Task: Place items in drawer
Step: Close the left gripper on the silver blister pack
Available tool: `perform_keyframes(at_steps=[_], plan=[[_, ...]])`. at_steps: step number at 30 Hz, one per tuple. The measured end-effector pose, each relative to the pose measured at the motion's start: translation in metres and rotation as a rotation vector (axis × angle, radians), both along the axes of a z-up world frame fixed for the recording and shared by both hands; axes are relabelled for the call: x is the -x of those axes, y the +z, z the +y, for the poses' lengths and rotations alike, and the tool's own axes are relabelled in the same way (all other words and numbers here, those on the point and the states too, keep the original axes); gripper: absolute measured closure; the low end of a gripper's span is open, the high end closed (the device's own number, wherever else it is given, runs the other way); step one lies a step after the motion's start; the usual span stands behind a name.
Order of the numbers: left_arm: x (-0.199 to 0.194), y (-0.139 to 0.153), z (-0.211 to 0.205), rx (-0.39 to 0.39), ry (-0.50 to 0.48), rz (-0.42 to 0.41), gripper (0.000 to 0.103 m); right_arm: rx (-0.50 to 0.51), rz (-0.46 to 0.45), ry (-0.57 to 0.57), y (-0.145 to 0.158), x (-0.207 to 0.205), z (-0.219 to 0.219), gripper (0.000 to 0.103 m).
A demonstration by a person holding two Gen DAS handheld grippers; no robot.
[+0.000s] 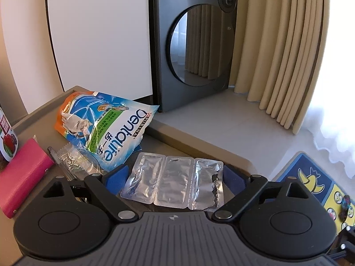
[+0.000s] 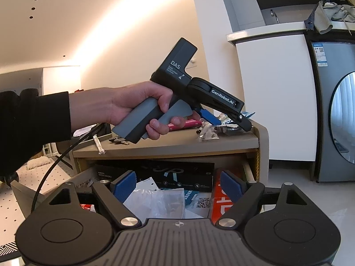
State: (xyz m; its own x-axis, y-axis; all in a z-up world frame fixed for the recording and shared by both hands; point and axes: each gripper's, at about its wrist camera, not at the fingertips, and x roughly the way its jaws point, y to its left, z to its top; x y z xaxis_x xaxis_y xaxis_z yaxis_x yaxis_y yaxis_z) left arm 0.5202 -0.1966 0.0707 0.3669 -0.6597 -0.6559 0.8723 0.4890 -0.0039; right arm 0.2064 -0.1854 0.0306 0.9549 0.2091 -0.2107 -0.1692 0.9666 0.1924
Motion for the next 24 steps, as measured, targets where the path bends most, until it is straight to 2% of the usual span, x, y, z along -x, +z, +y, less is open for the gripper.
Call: perform_keyframes(at_steps=[12,15,24], plan=[[0.017,0.020,0.013,0.055,0.031,-0.057,0.009,0.018,0.010,-0.001,-0.002,-0.004,0.002,0.017],[0.023,0.029,0.020,0.089,0.044,-0.063,0.009,0.025,0.011,-0.005,-0.003,-0.004,0.003,0.017],[0.054,0.046,0.050,0.120,0.075,-0.135,0.009,0.065,0.012,-0.013,-0.005,-0.003,0.006,0.017]])
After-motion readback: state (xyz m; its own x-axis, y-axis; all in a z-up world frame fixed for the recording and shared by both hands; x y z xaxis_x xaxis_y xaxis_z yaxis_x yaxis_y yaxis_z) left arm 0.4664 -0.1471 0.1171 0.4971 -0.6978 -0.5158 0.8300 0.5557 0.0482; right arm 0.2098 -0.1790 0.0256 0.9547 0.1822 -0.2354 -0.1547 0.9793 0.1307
